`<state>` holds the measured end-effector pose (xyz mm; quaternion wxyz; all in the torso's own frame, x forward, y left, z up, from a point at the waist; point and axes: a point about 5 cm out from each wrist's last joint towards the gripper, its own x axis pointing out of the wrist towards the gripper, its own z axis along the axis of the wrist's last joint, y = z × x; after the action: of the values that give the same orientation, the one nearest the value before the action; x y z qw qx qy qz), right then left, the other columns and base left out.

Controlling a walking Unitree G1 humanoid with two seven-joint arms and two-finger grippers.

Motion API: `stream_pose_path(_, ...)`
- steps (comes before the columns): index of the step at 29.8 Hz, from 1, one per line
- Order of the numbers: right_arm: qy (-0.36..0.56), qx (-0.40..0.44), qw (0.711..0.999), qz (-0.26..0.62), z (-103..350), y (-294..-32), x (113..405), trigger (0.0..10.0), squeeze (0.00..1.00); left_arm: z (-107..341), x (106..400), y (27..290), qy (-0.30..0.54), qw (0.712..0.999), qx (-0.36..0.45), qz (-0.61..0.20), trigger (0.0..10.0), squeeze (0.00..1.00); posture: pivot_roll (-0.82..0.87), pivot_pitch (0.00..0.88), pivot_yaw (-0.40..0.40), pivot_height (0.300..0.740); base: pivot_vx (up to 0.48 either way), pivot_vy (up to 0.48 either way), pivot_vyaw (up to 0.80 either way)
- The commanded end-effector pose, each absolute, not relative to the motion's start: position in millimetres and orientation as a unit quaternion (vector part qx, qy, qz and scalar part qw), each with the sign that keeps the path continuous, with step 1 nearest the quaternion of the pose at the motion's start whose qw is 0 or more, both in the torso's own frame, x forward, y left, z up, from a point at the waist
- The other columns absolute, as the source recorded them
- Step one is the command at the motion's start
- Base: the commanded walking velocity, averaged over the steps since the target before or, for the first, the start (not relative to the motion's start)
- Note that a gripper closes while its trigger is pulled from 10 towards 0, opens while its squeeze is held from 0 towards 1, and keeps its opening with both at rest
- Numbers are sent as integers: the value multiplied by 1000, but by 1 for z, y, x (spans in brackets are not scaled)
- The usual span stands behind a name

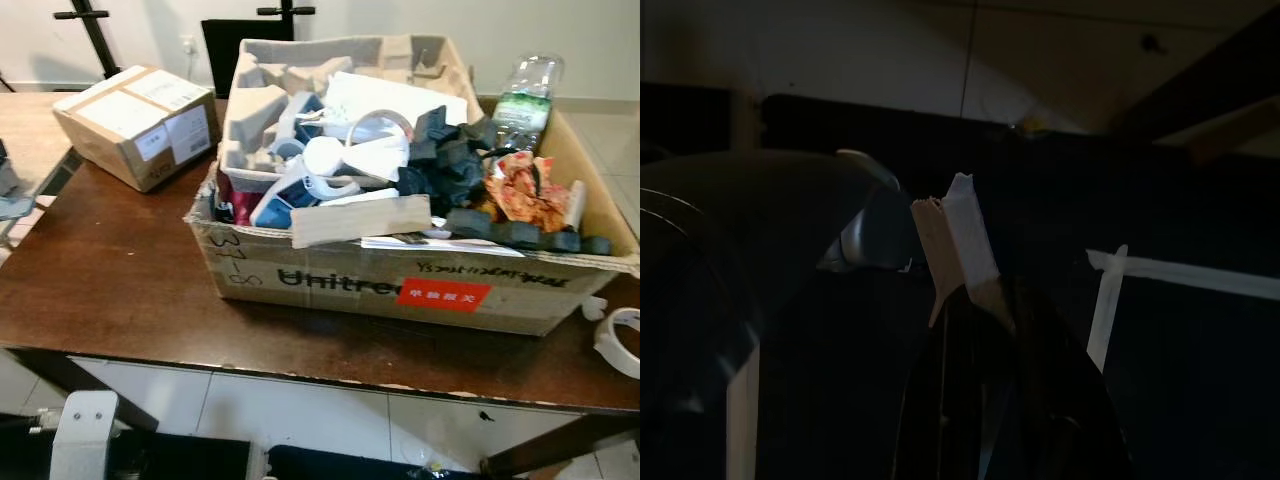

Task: Picking trash to rubbish bin

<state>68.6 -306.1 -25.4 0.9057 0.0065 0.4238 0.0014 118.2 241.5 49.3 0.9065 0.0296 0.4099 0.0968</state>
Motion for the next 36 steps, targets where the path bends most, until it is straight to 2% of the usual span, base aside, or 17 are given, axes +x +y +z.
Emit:
stream_pose_path(1,448,9,894,0,-34,-294,64,10000,0,38,111,247,441,890,20,118,10000,0,45,152,51,740,0,0,0)
stream_pose_path(4,480,14,877,-13,-52,-280,73,10000,0,25,112,256,474,871,25,124,10000,0,44,146,56,740,0,0,0)
stream_pose_path(10,502,18,864,-22,-64,-274,71,10000,0,25,112,263,478,868,31,132,10000,0,50,144,53,740,0,0,0)
stream_pose_path(16,534,18,845,-14,-79,-263,65,10000,0,11,117,285,498,850,-10,174,10000,0,58,143,55,740,0,0,0)
stream_pose_path(20,538,18,842,-18,-82,-262,65,10000,0,-1,118,284,530,834,-51,145,10000,0,56,142,63,740,0,0,0)
stream_pose_path(22,540,18,841,-21,-84,-262,66,10000,0,-15,113,277,563,816,-65,111,10000,0,51,143,70,740,0,0,0)
stream_pose_path(23,540,18,841,-21,-84,-262,66,10000,0,-15,113,277,563,816,-65,111,10000,0,51,143,70,740,0,0,0)
stream_pose_path(28,540,12,841,-22,-85,-263,72,10000,0,-42,108,273,626,779,-29,29,10000,0,40,134,71,740,0,0,0)
stream_pose_path(36,534,12,845,-20,-82,-261,77,10000,0,-66,105,277,651,759,-11,8,10000,0,36,122,68,740,0,0,0)
